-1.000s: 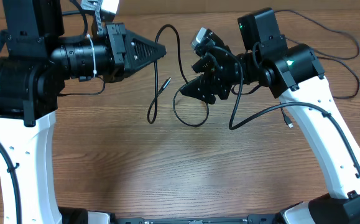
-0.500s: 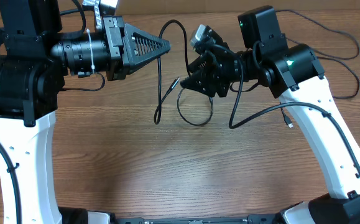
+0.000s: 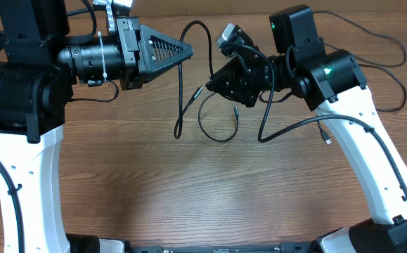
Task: Untangle cables
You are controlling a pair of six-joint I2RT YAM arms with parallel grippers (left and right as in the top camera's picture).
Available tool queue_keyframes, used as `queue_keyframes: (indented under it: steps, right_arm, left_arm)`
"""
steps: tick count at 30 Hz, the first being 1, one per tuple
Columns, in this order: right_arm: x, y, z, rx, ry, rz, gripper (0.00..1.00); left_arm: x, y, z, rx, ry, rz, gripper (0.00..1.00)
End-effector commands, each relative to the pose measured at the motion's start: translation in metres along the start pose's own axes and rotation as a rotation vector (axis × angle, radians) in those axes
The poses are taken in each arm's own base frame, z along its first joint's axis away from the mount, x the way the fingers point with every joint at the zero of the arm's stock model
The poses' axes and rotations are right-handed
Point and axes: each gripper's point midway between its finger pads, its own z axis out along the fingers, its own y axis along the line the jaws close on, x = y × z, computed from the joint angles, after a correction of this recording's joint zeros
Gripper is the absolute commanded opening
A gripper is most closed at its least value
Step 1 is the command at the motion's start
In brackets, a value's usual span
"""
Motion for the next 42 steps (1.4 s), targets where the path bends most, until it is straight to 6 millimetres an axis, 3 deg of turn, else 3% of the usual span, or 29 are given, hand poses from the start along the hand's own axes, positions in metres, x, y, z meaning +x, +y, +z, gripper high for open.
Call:
queue_keyframes:
  steps: [1,5,14,16,19,22,24,29,33,38,40,42]
  right_arm:
    - [0.004,-0.006,0.002,0.032,0.02,0.028,0.15]
    - [0.004,-0.006,0.001,0.034,0.017,0.054,0.04]
    - [-0.01,-0.004,-0.009,0.053,-0.033,0.116,0.04]
    - [-0.019,-0.004,-0.02,0.073,-0.062,0.136,0.04]
    - [-0.035,-0.017,-0.046,0.189,-0.12,0.243,0.04]
    - [-0.047,-0.034,-0.084,0.344,-0.201,0.39,0.04]
    - [-0.05,-0.041,-0.109,0.413,-0.252,0.46,0.04]
    - [-0.039,-0.052,-0.172,0.579,-0.366,0.666,0.04]
    - [-0.022,-0.045,-0.198,0.663,-0.378,0.721,0.04]
    - [-0.009,-0.031,-0.202,0.659,-0.369,0.811,0.04]
    - [-0.011,-0.02,-0.188,0.555,-0.34,0.83,0.04]
    - [-0.012,-0.004,-0.169,0.43,-0.26,0.721,0.04]
  left_arm:
    - [0.005,-0.014,-0.008,0.021,-0.014,0.032,0.04]
    - [0.0,-0.01,-0.011,0.005,-0.038,0.029,0.04]
    - [-0.001,-0.009,-0.012,-0.001,-0.046,0.078,0.07]
    - [-0.001,-0.008,-0.012,-0.003,-0.046,0.119,0.23]
    - [-0.003,0.0,-0.012,-0.043,-0.061,0.163,0.66]
    - [-0.004,0.022,-0.014,-0.146,-0.089,0.148,0.88]
    - [-0.006,0.041,-0.018,-0.241,-0.114,0.13,0.96]
    - [-0.008,0.098,-0.042,-0.56,-0.203,0.034,1.0]
    - [-0.006,0.12,-0.058,-0.702,-0.236,-0.006,1.0]
    - [-0.006,0.126,-0.063,-0.742,-0.247,-0.012,1.0]
    - [-0.006,0.126,-0.063,-0.743,-0.245,-0.014,1.0]
    - [-0.004,0.127,-0.063,-0.746,-0.241,-0.019,1.0]
